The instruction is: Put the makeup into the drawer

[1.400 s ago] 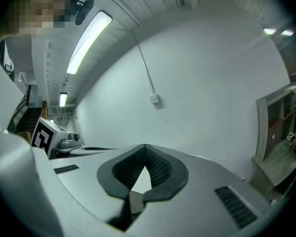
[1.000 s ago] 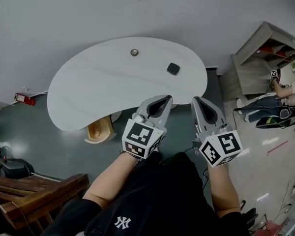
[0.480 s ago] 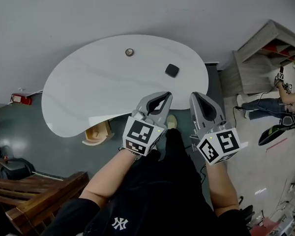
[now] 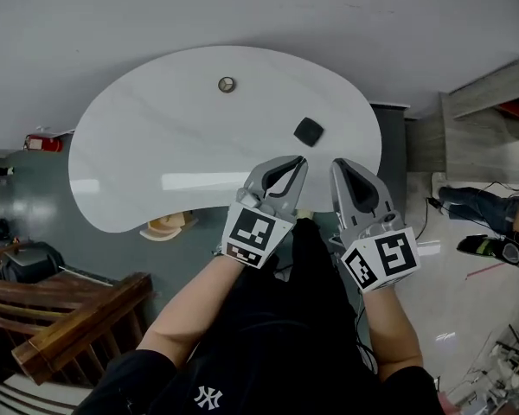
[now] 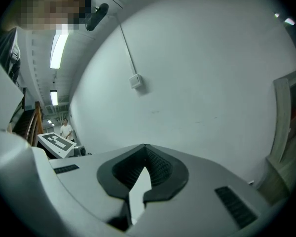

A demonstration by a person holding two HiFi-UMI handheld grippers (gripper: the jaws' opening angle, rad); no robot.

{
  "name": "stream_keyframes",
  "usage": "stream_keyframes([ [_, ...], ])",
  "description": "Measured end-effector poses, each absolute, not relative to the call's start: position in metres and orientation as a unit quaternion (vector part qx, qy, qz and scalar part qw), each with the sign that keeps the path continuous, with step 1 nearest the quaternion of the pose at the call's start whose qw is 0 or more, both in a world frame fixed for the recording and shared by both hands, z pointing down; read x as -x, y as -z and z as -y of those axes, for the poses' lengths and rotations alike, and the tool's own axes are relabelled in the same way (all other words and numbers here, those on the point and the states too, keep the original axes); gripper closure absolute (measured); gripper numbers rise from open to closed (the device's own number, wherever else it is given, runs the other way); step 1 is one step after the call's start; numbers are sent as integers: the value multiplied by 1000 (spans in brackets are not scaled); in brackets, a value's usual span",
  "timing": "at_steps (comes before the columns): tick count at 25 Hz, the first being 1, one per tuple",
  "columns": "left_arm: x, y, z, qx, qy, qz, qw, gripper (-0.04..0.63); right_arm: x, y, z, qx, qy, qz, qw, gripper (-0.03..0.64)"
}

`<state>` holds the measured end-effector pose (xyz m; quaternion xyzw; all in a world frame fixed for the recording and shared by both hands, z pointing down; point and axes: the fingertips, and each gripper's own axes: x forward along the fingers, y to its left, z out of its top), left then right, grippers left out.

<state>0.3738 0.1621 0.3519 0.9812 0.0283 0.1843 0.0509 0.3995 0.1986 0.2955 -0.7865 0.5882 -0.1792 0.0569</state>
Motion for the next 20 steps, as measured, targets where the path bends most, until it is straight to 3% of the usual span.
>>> stream_keyframes([
  [8,-415,-409,-146,-976,-212,-6,47,579,-442,-352,-180,768,217,-601,51,603],
  [20,-443,-497,-130,-963,-267,25,37,417,-475,-414,-159,749,250,-611,48,603],
])
